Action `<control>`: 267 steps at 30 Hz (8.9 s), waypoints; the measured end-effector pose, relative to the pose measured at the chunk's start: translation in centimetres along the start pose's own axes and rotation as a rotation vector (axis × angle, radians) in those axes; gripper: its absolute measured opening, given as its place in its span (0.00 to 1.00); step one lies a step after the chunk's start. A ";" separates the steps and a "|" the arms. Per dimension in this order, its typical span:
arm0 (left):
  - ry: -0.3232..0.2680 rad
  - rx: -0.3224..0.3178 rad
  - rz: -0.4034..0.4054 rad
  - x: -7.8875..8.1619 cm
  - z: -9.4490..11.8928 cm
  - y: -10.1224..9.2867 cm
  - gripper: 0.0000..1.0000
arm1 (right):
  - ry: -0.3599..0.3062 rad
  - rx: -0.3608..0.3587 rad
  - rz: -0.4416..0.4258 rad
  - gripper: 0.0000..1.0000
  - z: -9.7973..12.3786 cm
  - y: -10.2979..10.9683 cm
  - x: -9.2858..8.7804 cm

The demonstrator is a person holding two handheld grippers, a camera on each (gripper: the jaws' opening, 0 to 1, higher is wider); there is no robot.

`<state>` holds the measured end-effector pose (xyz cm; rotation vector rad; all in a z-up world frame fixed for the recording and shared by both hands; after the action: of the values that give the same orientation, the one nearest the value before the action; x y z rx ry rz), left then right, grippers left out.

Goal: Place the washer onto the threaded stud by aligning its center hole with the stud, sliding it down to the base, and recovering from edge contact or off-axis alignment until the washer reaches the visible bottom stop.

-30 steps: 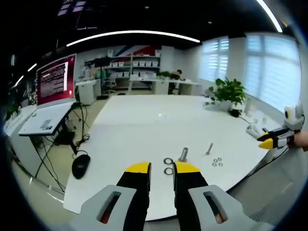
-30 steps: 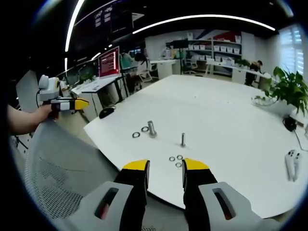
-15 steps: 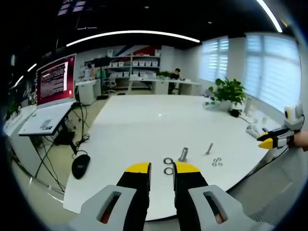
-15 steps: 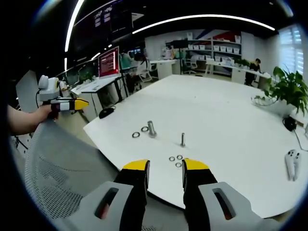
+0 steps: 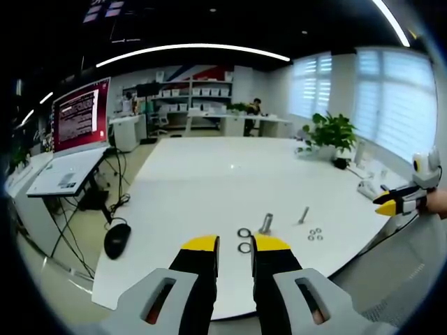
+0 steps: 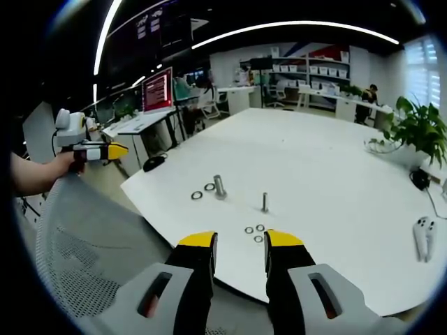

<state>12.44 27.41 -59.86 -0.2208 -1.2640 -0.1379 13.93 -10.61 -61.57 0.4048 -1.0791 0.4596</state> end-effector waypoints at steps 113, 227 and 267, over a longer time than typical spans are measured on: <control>0.411 -0.147 -0.034 -1.3 -7.1 -2.1 0.26 | -0.024 0.010 -0.035 0.30 0.0 -0.4 0.1; 0.984 -0.306 -0.454 -8.4 -23.2 -3.2 0.25 | 0.013 -0.052 -0.041 0.28 0.2 -0.9 -0.2; 0.933 -0.409 -0.500 -5.7 -21.6 -4.7 0.18 | 0.004 -0.061 -0.053 0.27 0.2 -1.1 -0.1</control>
<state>29.77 17.55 -71.04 -0.1524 -0.3221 -0.8346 14.30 -11.64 -61.71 0.3777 -1.0738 0.3799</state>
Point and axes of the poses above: the point that each gripper's makers call its tool centre point, and the gripper's own axes: z roughly backward along the fingers, y roughly to its left, x roughly out of its top, the point moved 10 cm from there along z, roughly backward along the fingers, and after that the axes turned 9 degrees about -y, right-handed, at the moved point
